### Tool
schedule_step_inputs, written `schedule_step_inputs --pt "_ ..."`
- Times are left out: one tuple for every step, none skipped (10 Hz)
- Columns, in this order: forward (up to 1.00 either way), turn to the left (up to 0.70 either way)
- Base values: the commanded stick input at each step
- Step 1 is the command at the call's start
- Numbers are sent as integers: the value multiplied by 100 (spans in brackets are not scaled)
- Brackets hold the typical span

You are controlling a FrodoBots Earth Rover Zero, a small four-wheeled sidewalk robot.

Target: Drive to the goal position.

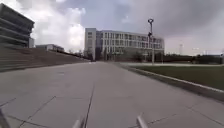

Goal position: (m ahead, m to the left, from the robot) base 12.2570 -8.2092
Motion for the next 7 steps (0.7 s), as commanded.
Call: schedule_step_inputs --pt "70 0" --pt "70 0" --pt "70 0" --pt "70 0" --pt "70 0" --pt "70 0" --pt "70 0"
